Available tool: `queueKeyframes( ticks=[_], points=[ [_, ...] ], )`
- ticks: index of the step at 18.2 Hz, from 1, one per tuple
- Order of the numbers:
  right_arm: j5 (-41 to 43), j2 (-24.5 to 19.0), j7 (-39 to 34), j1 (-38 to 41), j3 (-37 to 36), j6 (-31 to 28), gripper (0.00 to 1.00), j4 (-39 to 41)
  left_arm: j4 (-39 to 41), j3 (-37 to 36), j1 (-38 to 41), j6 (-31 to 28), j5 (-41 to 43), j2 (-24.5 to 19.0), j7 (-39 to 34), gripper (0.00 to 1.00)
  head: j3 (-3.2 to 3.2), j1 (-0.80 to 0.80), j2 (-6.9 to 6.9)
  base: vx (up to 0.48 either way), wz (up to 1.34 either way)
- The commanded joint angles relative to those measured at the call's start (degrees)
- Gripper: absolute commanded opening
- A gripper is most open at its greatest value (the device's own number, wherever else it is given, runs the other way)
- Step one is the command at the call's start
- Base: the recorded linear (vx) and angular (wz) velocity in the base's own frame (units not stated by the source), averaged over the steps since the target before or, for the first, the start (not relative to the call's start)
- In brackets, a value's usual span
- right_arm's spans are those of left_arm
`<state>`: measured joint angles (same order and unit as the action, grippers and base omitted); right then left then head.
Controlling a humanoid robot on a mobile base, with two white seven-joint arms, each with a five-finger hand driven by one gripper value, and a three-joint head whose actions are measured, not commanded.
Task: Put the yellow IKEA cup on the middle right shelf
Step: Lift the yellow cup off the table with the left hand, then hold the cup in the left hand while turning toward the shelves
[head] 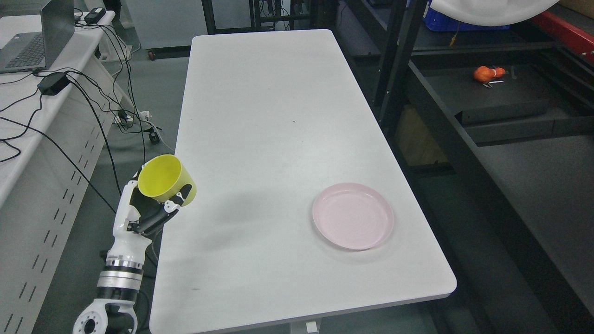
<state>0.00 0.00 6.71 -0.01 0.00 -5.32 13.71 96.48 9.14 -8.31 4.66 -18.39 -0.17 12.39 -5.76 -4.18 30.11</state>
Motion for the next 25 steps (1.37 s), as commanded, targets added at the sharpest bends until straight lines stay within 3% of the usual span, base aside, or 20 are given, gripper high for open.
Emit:
queueKeyframes(
  ticks=[1,14,25],
  points=[
    [1.41,1.0,-0.03,0.8,0.97,-0.04,0.99,0.0,4.59,2.82,0.4,0.26,-0.33,-0.83,0.0,0.01,0.0,0.0,0.0,-0.046,-0.04],
    [1.41,1.0,-0.03,0.8,0.97,-0.04,0.99,0.0,3.45,1.68,0.49,-0.26,-0.42,-0.83,-0.08,0.01,0.0,0.0,0.0,-0.176,-0.31],
    [1.41,1.0,-0.03,0.8,0.97,-0.04,0.99,0.0,2.39,-5.18,0.49,0.09,-0.42,-0.83,-0.08,0.01,0.0,0.0,0.0,-0.313,-0.46]
  ],
)
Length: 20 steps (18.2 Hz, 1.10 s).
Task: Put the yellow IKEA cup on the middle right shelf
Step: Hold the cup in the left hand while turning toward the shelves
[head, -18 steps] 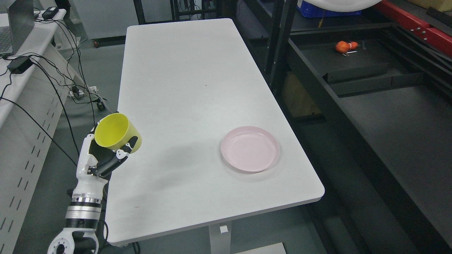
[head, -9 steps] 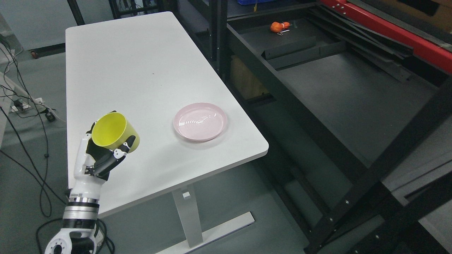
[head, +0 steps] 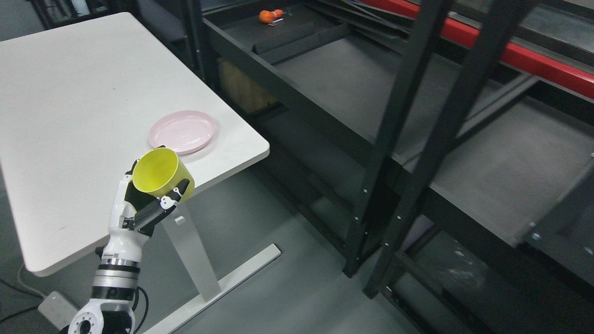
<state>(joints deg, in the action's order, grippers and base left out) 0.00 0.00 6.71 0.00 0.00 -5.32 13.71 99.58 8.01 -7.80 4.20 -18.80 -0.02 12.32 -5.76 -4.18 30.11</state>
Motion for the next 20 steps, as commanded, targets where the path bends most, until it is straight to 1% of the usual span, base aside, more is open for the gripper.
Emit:
queueKeyframes(
  ticks=[1,6,10,11,14,16,20],
  points=[
    [1.41,1.0,-0.03,0.79,0.97,-0.04,0.99,0.0,-0.79,-5.45,-0.02,0.72,-0.01,-0.98,-0.01,0.01,0.0,0.0,0.0,-0.315,-0.85],
    [1.41,1.0,-0.03,0.79,0.97,-0.04,0.99,0.09,-1.5,-10.28,-0.02,0.81,-0.01,-0.98,-0.01,0.02,0.0,0.0,0.0,-0.292,-1.0],
    [1.41,1.0,-0.03,0.79,0.97,-0.04,0.99,0.0,-2.55,-17.39,-0.02,0.99,-0.01,-0.98,0.08,0.02,0.0,0.0,-0.01,-0.195,-1.26],
    [1.41,1.0,-0.03,0.79,0.97,-0.04,0.99,0.0,-3.42,-20.28,-0.63,2.03,-0.01,-0.98,-0.01,0.02,0.0,0.0,-0.01,-0.176,-1.24],
    [1.41,1.0,-0.03,0.79,0.97,-0.04,0.99,0.0,-4.31,-25.92,-3.71,3.36,-0.01,-0.98,-0.1,0.02,0.0,0.0,-0.02,-0.128,-1.11],
    [1.41,1.0,-0.03,0.79,0.97,-0.04,0.99,0.0,-4.49,-29.62,-6.6,5.81,-0.01,-0.98,-0.27,0.02,0.0,0.0,-0.02,-0.093,-0.88],
    [1.41,1.0,-0.03,0.79,0.97,-0.04,0.99,0.0,-3.96,-30.33,-11.79,6.35,-0.01,-0.98,-0.27,0.02,0.0,0.0,-0.03,-0.036,-0.44]
  ],
)
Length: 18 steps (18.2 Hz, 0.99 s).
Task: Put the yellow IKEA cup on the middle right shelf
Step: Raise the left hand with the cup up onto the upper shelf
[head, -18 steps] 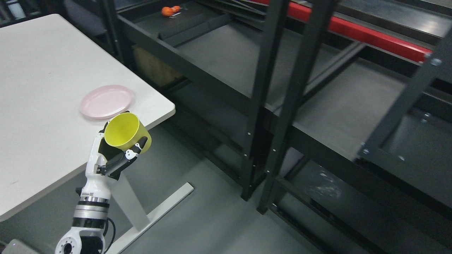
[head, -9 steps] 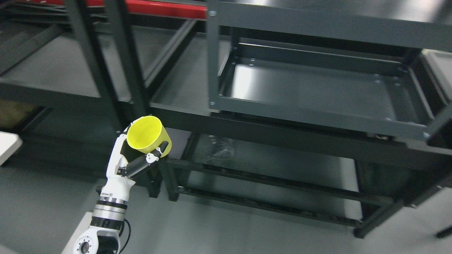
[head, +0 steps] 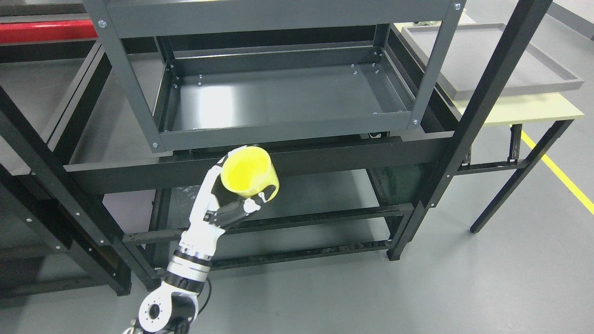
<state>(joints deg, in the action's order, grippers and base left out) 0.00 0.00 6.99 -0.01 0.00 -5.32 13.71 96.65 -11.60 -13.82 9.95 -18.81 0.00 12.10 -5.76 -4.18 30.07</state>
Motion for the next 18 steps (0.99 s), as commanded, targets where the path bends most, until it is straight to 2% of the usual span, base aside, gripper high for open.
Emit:
queueKeyframes(
  ticks=[1,3,5,8,14,18],
  points=[
    [1.41,1.0,-0.31,0.8,0.97,-0.04,0.99,0.0,-0.93,-10.9,-7.51,0.95,-0.09,-1.0,0.03,0.02,0.0,0.0,0.0,0.012,-0.13],
    [1.41,1.0,-0.31,0.8,0.97,-0.04,1.0,0.0,0.81,-13.35,-10.77,1.04,-1.74,-1.0,0.03,0.02,0.0,0.0,0.0,0.053,0.12],
    [1.41,1.0,-0.31,0.8,0.97,-0.04,0.99,0.0,4.24,-20.01,-12.71,0.86,-5.61,-1.0,-0.15,0.02,0.0,0.0,0.0,0.066,0.16],
    [1.41,1.0,-0.31,0.8,0.97,-0.04,0.99,0.0,4.95,-25.31,-17.18,1.3,-5.8,-1.0,-0.15,0.02,0.0,0.0,0.0,0.062,0.01],
    [1.41,1.0,-0.31,0.8,0.97,-0.04,0.99,0.0,4.87,-22.78,-31.41,1.21,-11.42,-1.0,-2.51,0.02,0.0,0.0,0.0,0.062,-0.1],
    [1.41,1.0,-0.31,0.8,0.97,-0.04,0.99,0.0,4.08,-19.0,-42.05,-2.72,-11.69,-1.0,-13.74,0.0,0.0,0.0,0.0,0.079,-0.07]
  ],
)
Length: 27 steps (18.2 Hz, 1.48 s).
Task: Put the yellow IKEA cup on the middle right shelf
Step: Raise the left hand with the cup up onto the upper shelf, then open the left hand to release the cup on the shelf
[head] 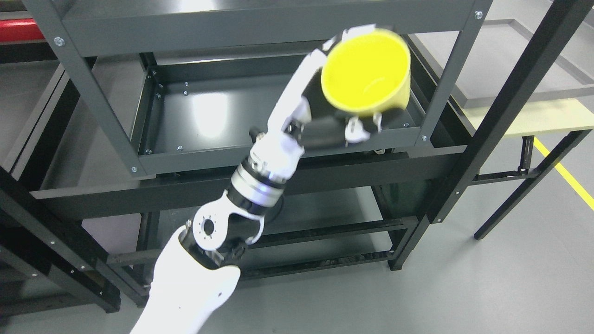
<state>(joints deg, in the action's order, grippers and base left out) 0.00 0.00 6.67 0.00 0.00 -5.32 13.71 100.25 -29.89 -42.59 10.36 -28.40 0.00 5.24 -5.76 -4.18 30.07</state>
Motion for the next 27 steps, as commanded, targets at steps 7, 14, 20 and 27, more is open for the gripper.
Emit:
queueKeyframes(
  ticks=[7,14,20,27],
  points=[
    [1.41,1.0,0.01,0.79,0.97,-0.04,0.99,0.0,-12.51,10.01,-23.49,-29.85,-2.37,-1.0,-17.11,0.0,0.0,0.0,0.0,0.126,0.07],
    [1.41,1.0,0.01,0.79,0.97,-0.04,0.99,0.0,-33.0,13.19,-28.51,-37.17,-1.58,-1.0,-17.2,0.02,0.0,0.0,0.0,0.111,0.16],
    [1.41,1.0,0.01,0.79,0.97,-0.04,0.99,0.0,-35.91,12.58,-28.78,-37.61,-1.4,-1.0,-16.41,0.14,0.0,0.0,0.0,0.005,0.01],
    [1.41,1.0,0.01,0.79,0.97,-0.04,0.99,0.0,-36.53,10.56,-28.69,-39.45,-1.14,-1.0,-11.76,0.64,0.0,0.0,0.0,-0.006,-0.01]
  ],
)
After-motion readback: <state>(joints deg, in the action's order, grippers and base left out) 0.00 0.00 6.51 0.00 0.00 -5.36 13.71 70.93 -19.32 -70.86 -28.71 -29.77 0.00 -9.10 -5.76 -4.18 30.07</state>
